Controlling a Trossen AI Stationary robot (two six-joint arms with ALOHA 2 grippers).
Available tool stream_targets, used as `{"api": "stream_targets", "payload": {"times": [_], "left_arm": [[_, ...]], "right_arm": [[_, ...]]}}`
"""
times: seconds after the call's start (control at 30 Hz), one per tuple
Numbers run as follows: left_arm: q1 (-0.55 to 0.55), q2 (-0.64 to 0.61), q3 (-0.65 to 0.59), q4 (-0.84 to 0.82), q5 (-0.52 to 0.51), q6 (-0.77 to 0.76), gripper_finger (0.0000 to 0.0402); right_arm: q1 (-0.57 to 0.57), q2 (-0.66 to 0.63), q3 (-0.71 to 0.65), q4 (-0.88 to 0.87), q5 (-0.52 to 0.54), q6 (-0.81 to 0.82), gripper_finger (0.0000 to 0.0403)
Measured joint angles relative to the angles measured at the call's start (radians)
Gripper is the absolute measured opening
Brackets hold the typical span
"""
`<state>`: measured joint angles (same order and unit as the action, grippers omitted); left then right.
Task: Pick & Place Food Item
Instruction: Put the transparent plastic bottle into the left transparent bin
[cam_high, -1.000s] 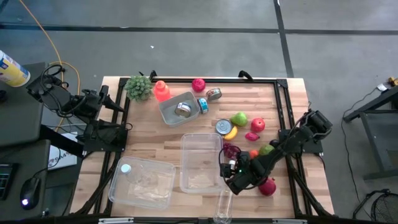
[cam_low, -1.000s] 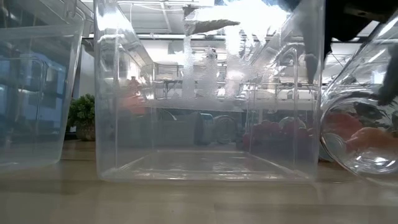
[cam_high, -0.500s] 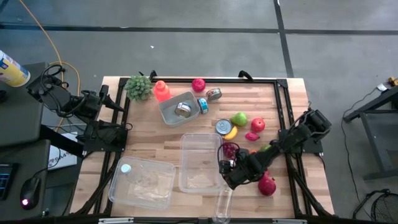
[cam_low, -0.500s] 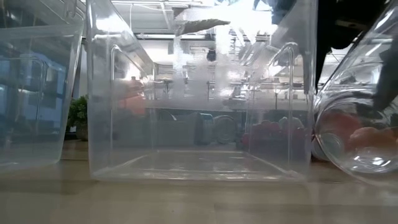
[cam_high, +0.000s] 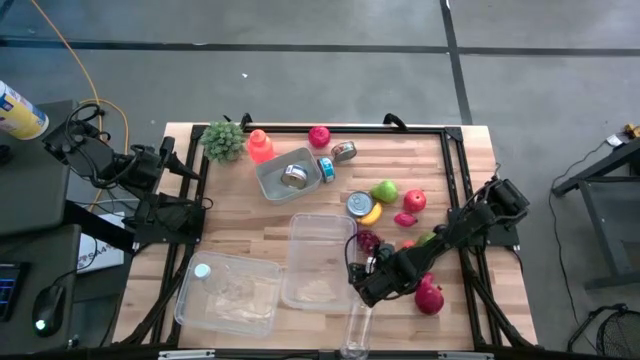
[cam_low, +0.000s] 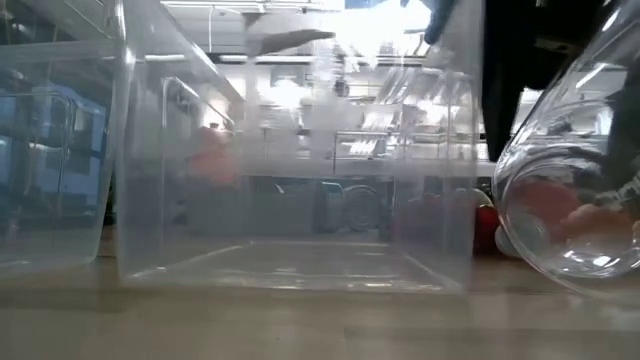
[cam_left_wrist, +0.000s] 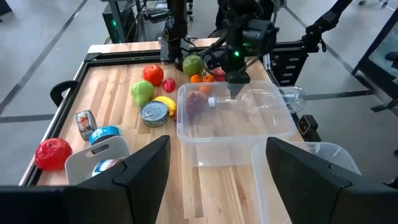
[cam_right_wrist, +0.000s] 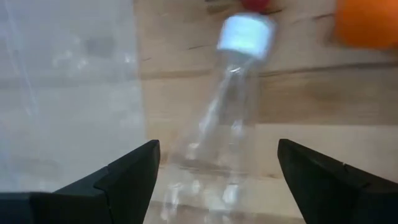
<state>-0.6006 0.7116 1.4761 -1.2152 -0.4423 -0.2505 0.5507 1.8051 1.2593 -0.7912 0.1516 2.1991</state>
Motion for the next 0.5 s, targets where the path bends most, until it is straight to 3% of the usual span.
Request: {"api": "stream_targets", "payload": {"times": [0.23, 0.5], "left_arm": [[0.000, 0.000, 0.000, 0.000, 0.000, -0.002, 0.0257], [0.000, 0.000, 0.000, 0.000, 0.000, 0.010, 0.0257]], "right_arm": [[0.007, 0.028, 0.001, 0.041, 0.067, 0.024, 0.0315], [-0.033, 0.035, -0.001, 0.030, 0.098, -0.054, 0.0315]]}}
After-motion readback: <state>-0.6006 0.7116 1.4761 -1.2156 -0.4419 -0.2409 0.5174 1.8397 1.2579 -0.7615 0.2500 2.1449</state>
